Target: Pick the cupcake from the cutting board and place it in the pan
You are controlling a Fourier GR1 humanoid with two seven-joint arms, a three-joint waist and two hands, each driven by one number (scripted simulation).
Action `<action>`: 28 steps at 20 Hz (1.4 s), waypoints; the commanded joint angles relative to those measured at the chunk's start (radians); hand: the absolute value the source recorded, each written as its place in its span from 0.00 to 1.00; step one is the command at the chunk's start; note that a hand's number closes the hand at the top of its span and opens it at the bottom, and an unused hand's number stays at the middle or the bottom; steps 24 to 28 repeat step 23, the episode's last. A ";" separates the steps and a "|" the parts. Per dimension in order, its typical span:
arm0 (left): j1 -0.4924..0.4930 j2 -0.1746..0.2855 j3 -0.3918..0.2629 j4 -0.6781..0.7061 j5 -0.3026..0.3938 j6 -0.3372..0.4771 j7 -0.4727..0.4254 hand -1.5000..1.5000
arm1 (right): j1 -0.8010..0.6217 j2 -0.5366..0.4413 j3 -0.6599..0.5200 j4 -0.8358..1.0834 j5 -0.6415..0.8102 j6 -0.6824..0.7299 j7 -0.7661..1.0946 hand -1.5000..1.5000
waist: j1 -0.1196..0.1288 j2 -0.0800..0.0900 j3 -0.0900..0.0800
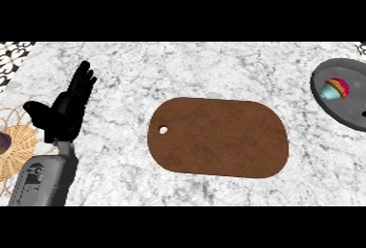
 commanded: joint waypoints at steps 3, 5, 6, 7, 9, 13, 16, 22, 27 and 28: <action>0.009 0.049 0.049 0.007 0.031 -0.030 -0.004 0.50 | 0.082 -0.104 -0.049 0.047 -0.061 0.292 -0.096 0.00 | -0.026 -0.008 0.000; 0.030 0.011 0.024 0.006 -0.001 0.010 -0.016 0.50 | 0.105 -0.133 -0.055 0.036 -0.074 0.368 -0.127 0.00 | -0.039 -0.012 0.000; 0.036 0.011 0.018 -0.012 0.007 -0.001 -0.009 0.50 | 0.112 -0.152 -0.058 0.032 -0.081 0.399 -0.126 0.00 | -0.038 -0.015 0.000; 0.050 0.015 0.032 0.005 0.011 -0.002 -0.026 0.50 | 0.150 -0.161 -0.061 0.030 -0.088 0.434 -0.156 0.00 | -0.053 -0.017 0.000; 0.064 0.011 0.032 -0.004 0.007 0.005 -0.033 0.50 | 0.165 -0.194 -0.061 0.015 -0.097 0.477 -0.148 0.00 | -0.052 -0.020 0.000; 0.047 0.024 0.036 -0.027 0.008 0.011 0.025 0.50 | 0.216 -0.251 -0.066 -0.015 -0.122 0.548 -0.153 0.00 | -0.068 -0.027 0.000; 0.082 0.026 0.043 -0.021 0.007 0.006 -0.019 0.50 | 0.277 -0.255 -0.073 -0.032 -0.148 0.565 -0.174 0.00 | -0.078 -0.029 -0.001; 0.046 0.028 0.043 -0.011 0.014 -0.002 -0.012 0.50 | 0.316 -0.255 -0.035 -0.112 -0.154 0.543 -0.169 0.00 | -0.071 -0.028 -0.002; 0.079 0.009 0.029 -0.020 -0.001 0.014 -0.014 0.50 | 0.333 -0.248 -0.041 -0.099 -0.166 0.539 -0.164 0.00 | -0.065 -0.027 0.000; 0.079 0.009 0.029 -0.020 -0.001 0.014 -0.014 0.50 | 0.333 -0.248 -0.041 -0.099 -0.166 0.539 -0.164 0.00 | -0.065 -0.027 0.000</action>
